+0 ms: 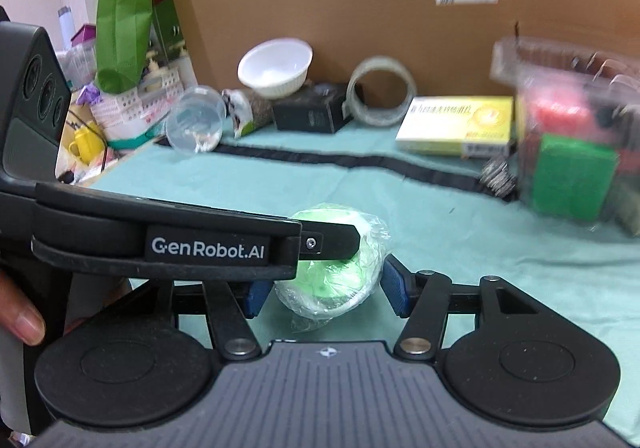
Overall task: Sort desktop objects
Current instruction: 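Lift the green soap and carry it toward the plastic tray, then lower the green soap into the tray and open the left gripper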
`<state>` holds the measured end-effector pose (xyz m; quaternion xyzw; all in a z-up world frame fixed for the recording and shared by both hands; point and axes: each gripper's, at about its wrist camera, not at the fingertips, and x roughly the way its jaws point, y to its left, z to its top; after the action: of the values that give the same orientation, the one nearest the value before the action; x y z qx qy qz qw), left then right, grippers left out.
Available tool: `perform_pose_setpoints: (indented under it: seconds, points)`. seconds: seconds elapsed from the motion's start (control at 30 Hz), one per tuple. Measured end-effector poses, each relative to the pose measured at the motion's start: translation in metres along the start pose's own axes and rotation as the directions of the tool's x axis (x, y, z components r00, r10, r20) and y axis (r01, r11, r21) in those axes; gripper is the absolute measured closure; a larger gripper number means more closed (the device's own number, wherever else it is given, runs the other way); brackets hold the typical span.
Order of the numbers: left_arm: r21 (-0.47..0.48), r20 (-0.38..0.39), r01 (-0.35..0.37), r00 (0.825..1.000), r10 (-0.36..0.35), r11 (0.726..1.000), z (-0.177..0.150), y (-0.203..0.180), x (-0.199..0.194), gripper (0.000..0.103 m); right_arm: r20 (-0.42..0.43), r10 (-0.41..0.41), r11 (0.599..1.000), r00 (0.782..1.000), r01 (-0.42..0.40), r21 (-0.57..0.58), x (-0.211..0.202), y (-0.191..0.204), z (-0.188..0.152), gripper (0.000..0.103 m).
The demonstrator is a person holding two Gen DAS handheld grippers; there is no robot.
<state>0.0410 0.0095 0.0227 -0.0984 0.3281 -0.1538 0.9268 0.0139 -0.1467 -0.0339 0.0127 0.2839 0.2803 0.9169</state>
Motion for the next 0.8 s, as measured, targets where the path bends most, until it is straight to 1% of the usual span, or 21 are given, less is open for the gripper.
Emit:
perform_pose_setpoints:
  seconds: [0.17,0.27,0.37,0.47,0.57,0.67,0.8]
  points:
    - [0.055,0.085,0.047,0.995,-0.052,0.997,0.023,-0.029,-0.014,0.072,0.105,-0.044,0.999,0.994,0.045,-0.008,-0.031,-0.009,0.018,0.04]
    - [0.09,0.12,0.081,0.989,-0.091,0.993,0.04,-0.049,-0.016,0.072,0.167,-0.085,0.996,0.982,0.087,-0.008,-0.047,-0.019,0.03,0.04]
    - [0.125,0.145,0.118,0.98,-0.135,0.985,0.057,-0.072,-0.011,0.072,0.222,-0.132,0.991,0.966,0.136,-0.003,-0.061,-0.033,0.04,0.04]
    - [0.156,0.153,0.165,0.97,-0.189,0.974,0.073,-0.096,-0.001,0.073,0.26,-0.189,0.981,0.947,0.192,0.012,-0.074,-0.05,0.049,0.04]
    - [0.188,0.153,0.218,0.957,-0.248,0.958,0.086,-0.12,0.014,0.073,0.292,-0.25,0.968,0.923,0.25,0.037,-0.086,-0.07,0.056,0.04]
    - [0.197,0.137,0.279,0.941,-0.308,0.94,0.098,-0.142,0.036,0.073,0.31,-0.309,0.951,0.899,0.303,0.067,-0.096,-0.092,0.06,0.04]
    - [0.215,0.101,0.343,0.924,-0.37,0.915,0.11,-0.168,0.067,0.073,0.314,-0.371,0.929,0.874,0.351,0.121,-0.101,-0.128,0.065,0.04]
